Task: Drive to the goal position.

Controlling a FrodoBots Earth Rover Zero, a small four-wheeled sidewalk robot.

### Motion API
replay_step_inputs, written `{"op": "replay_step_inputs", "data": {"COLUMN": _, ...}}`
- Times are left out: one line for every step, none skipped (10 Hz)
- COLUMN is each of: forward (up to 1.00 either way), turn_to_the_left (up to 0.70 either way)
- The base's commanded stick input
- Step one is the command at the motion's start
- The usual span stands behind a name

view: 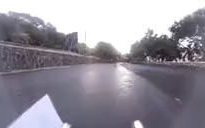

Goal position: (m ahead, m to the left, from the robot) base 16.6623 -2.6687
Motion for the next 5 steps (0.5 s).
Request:
{"op": "replay_step_inputs", "data": {"forward": 0.5, "turn_to_the_left": -0.49}}
{"op": "replay_step_inputs", "data": {"forward": 0.5, "turn_to_the_left": -0.15}}
{"op": "replay_step_inputs", "data": {"forward": 0.5, "turn_to_the_left": 0.0}}
{"op": "replay_step_inputs", "data": {"forward": 0.5, "turn_to_the_left": 0.0}}
{"op": "replay_step_inputs", "data": {"forward": 0.5, "turn_to_the_left": -0.01}}
